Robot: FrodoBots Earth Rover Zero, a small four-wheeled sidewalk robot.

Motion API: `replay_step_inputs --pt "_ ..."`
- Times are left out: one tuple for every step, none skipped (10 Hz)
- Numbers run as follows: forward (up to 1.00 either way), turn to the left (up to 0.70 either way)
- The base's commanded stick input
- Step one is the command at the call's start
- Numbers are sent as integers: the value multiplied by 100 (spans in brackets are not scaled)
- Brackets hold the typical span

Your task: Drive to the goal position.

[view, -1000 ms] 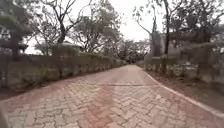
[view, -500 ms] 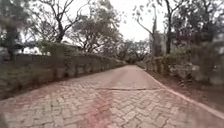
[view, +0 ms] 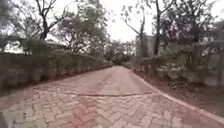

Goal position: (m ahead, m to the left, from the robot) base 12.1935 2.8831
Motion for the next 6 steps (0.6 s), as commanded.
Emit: replay_step_inputs --pt "70 0" --pt "70 0" --pt "70 0" --pt "70 0" --pt "70 0" --pt "70 0"
